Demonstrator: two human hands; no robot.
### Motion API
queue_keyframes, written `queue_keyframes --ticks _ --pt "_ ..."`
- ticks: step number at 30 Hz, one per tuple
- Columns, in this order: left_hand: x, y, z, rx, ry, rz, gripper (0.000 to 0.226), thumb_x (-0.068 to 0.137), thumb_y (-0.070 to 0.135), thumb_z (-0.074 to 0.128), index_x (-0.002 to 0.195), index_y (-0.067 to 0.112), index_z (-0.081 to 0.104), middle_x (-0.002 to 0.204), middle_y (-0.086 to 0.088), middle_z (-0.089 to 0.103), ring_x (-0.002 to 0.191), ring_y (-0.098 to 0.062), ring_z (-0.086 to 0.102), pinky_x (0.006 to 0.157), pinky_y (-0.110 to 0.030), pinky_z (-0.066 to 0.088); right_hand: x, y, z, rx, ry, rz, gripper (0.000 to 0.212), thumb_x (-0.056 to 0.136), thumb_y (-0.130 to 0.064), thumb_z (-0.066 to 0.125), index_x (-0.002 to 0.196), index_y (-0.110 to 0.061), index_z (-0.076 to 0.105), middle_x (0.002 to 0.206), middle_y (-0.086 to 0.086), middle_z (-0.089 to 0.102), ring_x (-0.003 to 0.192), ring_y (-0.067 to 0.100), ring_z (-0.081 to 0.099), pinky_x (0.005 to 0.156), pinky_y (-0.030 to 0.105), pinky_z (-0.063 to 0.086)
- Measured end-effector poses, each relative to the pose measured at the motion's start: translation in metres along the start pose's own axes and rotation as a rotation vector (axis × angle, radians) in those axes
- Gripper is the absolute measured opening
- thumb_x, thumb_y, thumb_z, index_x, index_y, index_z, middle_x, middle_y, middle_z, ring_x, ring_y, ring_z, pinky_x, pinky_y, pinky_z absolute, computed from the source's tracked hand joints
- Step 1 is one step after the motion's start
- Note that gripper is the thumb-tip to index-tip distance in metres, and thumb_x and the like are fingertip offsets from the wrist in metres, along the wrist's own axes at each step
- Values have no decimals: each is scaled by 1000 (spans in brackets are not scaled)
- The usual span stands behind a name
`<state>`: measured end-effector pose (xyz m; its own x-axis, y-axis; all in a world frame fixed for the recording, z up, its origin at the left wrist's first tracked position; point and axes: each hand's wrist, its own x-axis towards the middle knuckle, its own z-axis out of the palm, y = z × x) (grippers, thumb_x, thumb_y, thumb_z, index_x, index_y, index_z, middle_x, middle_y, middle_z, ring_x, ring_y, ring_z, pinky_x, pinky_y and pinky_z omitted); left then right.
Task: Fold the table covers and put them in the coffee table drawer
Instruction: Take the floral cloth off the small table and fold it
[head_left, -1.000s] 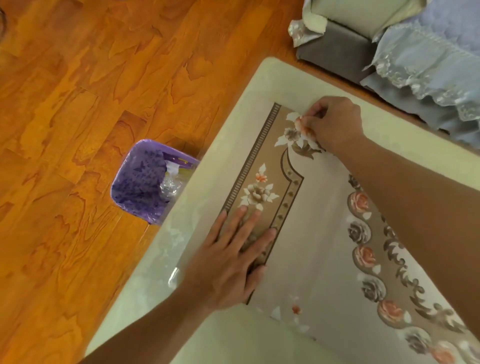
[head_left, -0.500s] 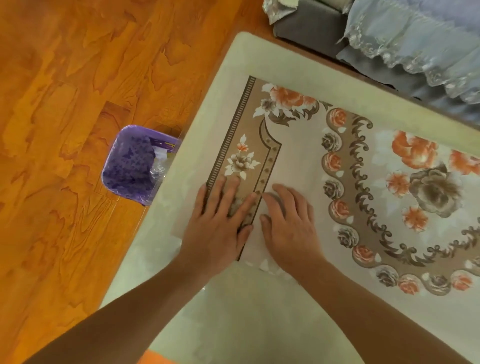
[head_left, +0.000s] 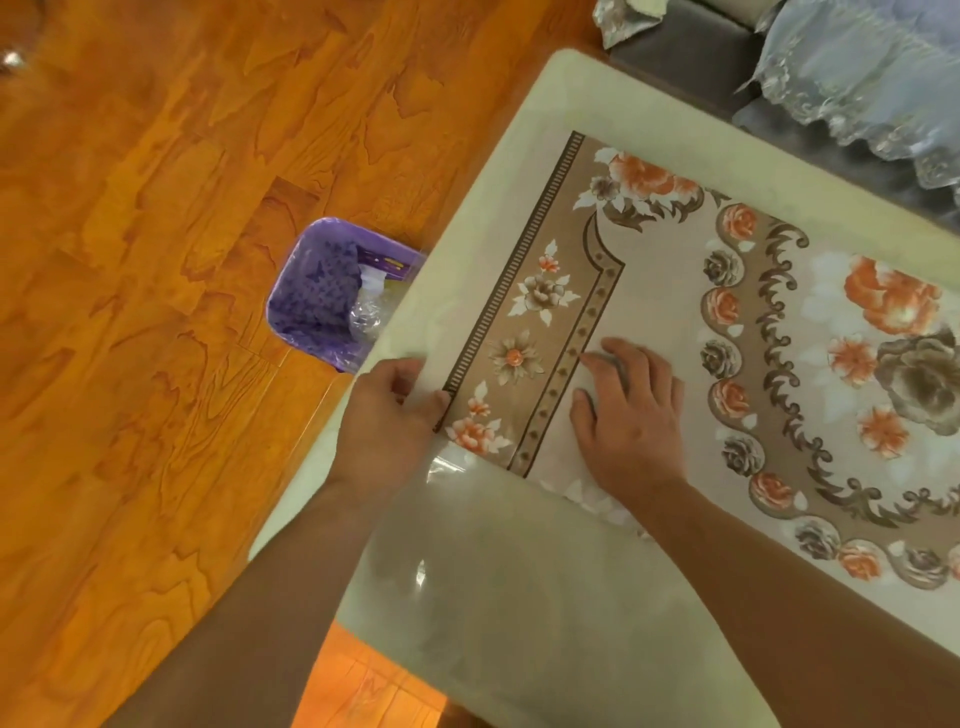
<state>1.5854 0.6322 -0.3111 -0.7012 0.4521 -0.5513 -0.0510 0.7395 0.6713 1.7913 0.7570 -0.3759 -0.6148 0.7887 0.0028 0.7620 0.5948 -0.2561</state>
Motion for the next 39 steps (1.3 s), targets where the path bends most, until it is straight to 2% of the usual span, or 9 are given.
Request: queue_keyframes --ticks 6,10,13,17,22,26,33,37,39 --pt "-11 -18 -24 209 -67 198 47 87 9 76 130 25 64 104 14 64 105 -9 59 100 -24 46 -1 -1 3 -12 29 -11 37 94 -26 61 129 -13 57 140 9 48 128 33 41 102 49 36" --pt "-16 -11 -24 60 -136 172 39 89 13 75 123 29 67 91 15 63 84 6 57 82 -8 42 -1 -2 2 -5 52 -23 37 94 -25 61 129 -12 57 138 10 49 127 34 43 102 50 37" --pt "9 -2 -28 96 -307 45 21 90 32 75 110 26 75 89 17 68 83 0 64 83 -19 48 -1 -2 4 -2 48 -18 38 94 -24 62 129 -12 57 139 10 48 127 34 42 101 50 37" --pt "34 17 -30 525 -403 288 23 96 37 65 74 31 63 72 16 57 85 -18 52 87 -34 40 -1 -2 5 14 47 -15 38 94 -23 62 130 -11 57 139 11 48 127 34 42 101 50 36" --pt "49 18 -46 427 -713 122 11 97 45 62 101 38 69 102 19 72 97 -3 65 92 -28 48 -1 -1 6 21 48 -10 38 93 -24 63 129 -12 58 138 10 49 126 34 43 102 50 37" --pt "49 21 -50 86 -829 31 15 99 21 65 91 9 66 65 9 53 65 -15 54 62 -24 48 0 -1 3 44 29 10 38 93 -25 63 129 -14 59 138 8 49 126 33 43 101 48 38" --pt "30 -3 -49 401 -817 327 34 102 22 57 112 53 54 90 12 71 70 -10 69 75 -34 59 0 4 -5 41 -64 -28 40 97 -29 59 135 -15 55 143 6 44 130 30 39 104 47 36" --pt "22 -4 -56 555 -768 520 24 103 21 55 112 44 54 85 48 57 87 -3 62 71 -4 43 1 1 -6 45 -75 -1 40 97 -28 60 134 -14 55 144 7 43 131 31 38 105 47 35" --pt "18 0 -54 466 -798 466 29 104 19 53 109 47 54 95 42 62 78 -12 67 67 -12 49 1 -1 -7 51 -85 11 40 97 -27 60 134 -14 54 144 7 43 131 31 37 106 47 35"
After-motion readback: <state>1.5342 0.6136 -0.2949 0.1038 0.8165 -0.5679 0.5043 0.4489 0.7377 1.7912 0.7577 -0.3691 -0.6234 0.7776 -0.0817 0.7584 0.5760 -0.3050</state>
